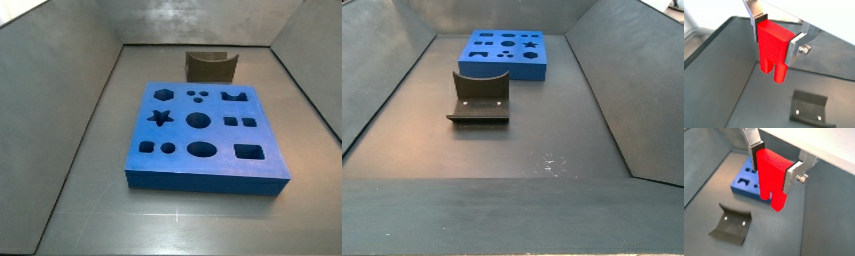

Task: Pick up the square-circle object. Move up. Move to above the board. Insert the square-circle object.
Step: Move to above the board.

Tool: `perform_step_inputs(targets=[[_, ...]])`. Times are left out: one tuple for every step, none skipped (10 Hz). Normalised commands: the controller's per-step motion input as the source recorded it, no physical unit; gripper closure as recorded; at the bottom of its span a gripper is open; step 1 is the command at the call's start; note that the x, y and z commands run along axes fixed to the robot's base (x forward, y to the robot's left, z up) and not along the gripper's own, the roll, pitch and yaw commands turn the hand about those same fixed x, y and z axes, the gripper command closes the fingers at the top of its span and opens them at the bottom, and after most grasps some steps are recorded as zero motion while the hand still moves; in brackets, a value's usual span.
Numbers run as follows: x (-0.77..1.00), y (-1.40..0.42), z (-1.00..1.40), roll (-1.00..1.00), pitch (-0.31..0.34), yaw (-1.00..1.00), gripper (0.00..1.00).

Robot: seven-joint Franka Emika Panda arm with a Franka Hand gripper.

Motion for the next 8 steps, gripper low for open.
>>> perform_step_inputs(targets=[[0.05,-1.0,-0.01,0.0,0.036,1.0,1.0],[0.06,-1.0,-0.01,-0.02,0.04,1.0,1.0],[0.06,-1.0,-0.01,0.0,0.045,1.0,1.0],[0.08,-1.0,-0.01,0.03,0.056,0.81,1.0],[0.08,-1.0,-0.01,0.02,0.058,0.64,1.0],[0.1,-1.0,-0.01,0.04,0.056,0.35,1.0],[0.11,-1.0,0.0,0.04,0.06,0.19,1.0],[0.14,-1.0,0.0,0.03,0.066,0.06,1.0]])
